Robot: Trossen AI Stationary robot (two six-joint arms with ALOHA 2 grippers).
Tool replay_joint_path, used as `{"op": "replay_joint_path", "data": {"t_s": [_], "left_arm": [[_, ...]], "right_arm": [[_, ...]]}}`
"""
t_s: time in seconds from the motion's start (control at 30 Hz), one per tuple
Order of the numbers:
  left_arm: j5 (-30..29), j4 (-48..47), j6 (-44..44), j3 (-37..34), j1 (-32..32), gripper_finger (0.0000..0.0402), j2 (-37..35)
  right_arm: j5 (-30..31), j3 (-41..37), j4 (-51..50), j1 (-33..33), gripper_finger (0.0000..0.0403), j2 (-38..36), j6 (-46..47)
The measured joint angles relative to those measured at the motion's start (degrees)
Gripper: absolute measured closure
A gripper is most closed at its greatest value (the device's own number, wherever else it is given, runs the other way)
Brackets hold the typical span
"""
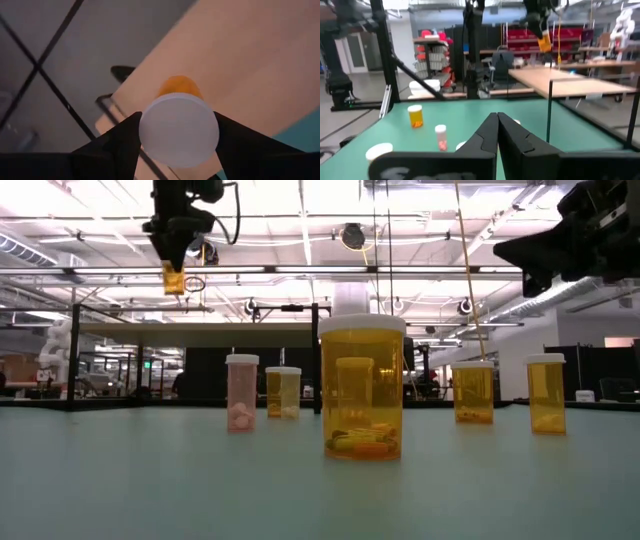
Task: Pick and place medicine bottles onto shelf by color
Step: Put the big orange pill bottle on the shelf
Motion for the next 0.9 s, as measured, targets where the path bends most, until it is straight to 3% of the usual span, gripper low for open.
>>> {"op": "replay_joint_path", "data": {"t_s": [0.17,0.37,0.9], "left_arm": [[-0.09,1.23,-6.69,-1.91,5.1,0.0189,0.05],[-0.12,1.57,-9.83,-7.37,8.78,0.0178,0.08],[-0.53,9.05,-9.68,-14.77,8.82,0.0175,0.07]], "right_arm": [[0.51,0.0,1.52,0.0,0.0403,-0.01,-1.54],[6.27,-0.02,3.36,-0.02,0.0403,-0.01,-3.23],[7.28,-0.02,6.24,0.0,0.0403,0.01,-6.08]]}}
